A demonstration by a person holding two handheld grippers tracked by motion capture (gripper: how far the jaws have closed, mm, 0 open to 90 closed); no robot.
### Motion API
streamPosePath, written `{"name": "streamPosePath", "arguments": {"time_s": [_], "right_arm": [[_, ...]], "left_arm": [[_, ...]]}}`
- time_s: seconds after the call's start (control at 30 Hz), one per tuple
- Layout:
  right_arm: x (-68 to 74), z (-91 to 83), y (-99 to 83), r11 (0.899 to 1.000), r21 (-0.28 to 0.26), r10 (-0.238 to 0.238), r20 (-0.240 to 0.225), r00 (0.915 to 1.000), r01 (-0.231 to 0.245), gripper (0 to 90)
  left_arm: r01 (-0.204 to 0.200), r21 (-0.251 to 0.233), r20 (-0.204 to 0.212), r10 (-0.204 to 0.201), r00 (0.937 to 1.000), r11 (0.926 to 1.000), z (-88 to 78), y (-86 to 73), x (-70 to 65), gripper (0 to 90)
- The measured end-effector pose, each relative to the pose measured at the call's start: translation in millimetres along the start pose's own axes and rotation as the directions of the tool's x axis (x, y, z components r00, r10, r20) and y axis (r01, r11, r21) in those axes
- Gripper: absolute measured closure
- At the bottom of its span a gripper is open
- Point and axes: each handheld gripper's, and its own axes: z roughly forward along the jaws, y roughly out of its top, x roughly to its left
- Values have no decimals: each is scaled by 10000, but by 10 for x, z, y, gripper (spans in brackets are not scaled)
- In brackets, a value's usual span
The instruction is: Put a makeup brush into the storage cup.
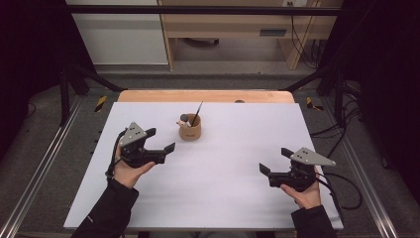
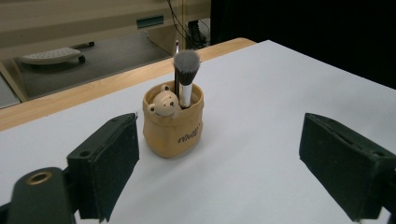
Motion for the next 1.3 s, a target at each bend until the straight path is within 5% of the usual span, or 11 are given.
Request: {"name": "streamPosePath", "arguments": {"time_s": [0.73,1.3], "right_arm": [[6,15,-10,10000,88,-44,-12,10000,44,46],[15,11,-20,9999,122,-13,-17,10000,14,49]], "left_arm": [[80,-342,-349,-92,9993,9994,-524,-268,41,58],[331,18,-604,-329,9976,9995,-649,-575,158,58]]}}
